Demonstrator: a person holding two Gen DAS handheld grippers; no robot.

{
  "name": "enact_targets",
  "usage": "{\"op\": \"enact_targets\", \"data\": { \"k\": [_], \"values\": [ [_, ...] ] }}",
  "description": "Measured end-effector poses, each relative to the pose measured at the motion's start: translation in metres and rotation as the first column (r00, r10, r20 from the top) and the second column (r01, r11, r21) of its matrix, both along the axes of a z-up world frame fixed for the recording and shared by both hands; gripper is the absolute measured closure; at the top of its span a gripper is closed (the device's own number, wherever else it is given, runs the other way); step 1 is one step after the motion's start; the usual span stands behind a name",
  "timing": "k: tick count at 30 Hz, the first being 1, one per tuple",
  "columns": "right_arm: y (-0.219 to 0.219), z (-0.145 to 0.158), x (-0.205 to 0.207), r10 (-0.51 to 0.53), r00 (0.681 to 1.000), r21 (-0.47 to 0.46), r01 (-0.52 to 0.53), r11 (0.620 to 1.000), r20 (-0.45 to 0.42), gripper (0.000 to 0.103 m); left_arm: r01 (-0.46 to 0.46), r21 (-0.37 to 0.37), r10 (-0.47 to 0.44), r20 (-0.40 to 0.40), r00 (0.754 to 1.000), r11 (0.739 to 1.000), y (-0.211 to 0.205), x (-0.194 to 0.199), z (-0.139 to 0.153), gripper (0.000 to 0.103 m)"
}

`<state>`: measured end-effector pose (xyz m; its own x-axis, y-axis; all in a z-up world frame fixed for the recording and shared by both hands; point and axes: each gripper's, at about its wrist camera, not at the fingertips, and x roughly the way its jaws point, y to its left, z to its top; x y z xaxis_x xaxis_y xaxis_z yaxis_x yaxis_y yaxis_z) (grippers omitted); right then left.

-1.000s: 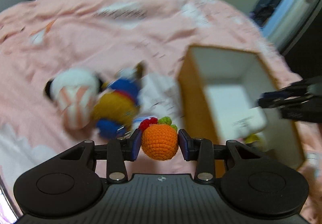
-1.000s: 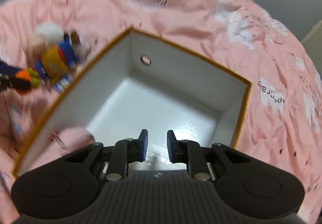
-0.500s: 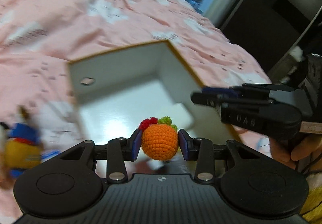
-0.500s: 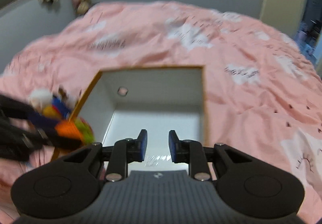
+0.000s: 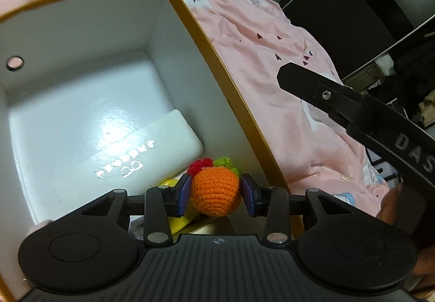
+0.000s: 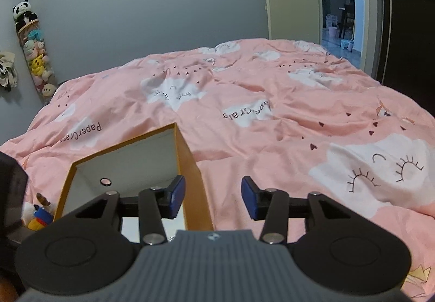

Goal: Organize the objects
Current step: 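Carry the orange keychain into the box and release it with the left gripper, then move both grippers back toward the plush toys beside the box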

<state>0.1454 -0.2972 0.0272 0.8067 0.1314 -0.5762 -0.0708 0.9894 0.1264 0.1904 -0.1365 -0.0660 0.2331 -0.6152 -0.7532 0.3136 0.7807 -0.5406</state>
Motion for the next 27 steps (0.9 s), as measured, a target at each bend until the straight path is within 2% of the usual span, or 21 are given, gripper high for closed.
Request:
{"op": "enact_targets", "data": {
  "k": [4,7,14,16,17,22,25,27],
  "values": [
    [-0.001,-0.005,0.002,0.013,1.0,0.007,-0.013,1.0,-0.015,0.054,-0.021,0.016,0.021,-0.03,0.999,1.0,-0.001,0.004,-0.006,0.058],
    [-0.002,-0.008,0.003,0.014,0.999,0.01,-0.013,1.0,-0.029,0.054,-0.017,-0.008,0.017,-0.064,0.998,1.0,0.0,0.005,-0.01,0.056],
    [-0.002,-0.007,0.0,0.014,0.999,0.004,-0.014,1.0,-0.029,0.053,-0.037,-0.026,0.035,-0.066,0.997,0.999,0.013,0.001,-0.004,0.055],
    [-0.001,-0.005,-0.001,0.014,1.0,0.002,-0.014,1.0,-0.025,0.053,-0.044,-0.036,0.042,-0.061,0.997,0.998,0.017,-0.001,-0.001,0.062],
    [-0.001,-0.004,-0.002,0.014,1.0,0.002,-0.014,1.0,-0.022,0.053,-0.047,-0.032,0.045,-0.053,0.998,0.998,0.02,-0.002,0.003,0.063],
    [0.007,0.003,-0.009,0.045,0.999,0.011,-0.045,0.999,-0.005,0.053,-0.071,-0.018,0.072,0.082,0.994,0.997,0.036,-0.021,0.033,0.063],
    [0.017,0.009,-0.014,0.086,0.996,0.02,-0.087,0.996,0.018,0.053,-0.126,0.013,0.121,0.185,0.975,0.992,0.052,-0.034,0.052,0.063],
    [0.026,0.011,-0.016,0.113,0.993,0.033,-0.113,0.993,0.024,0.052,-0.18,0.035,0.166,0.251,0.954,0.983,0.066,-0.044,0.063,0.062]
  ]
}}
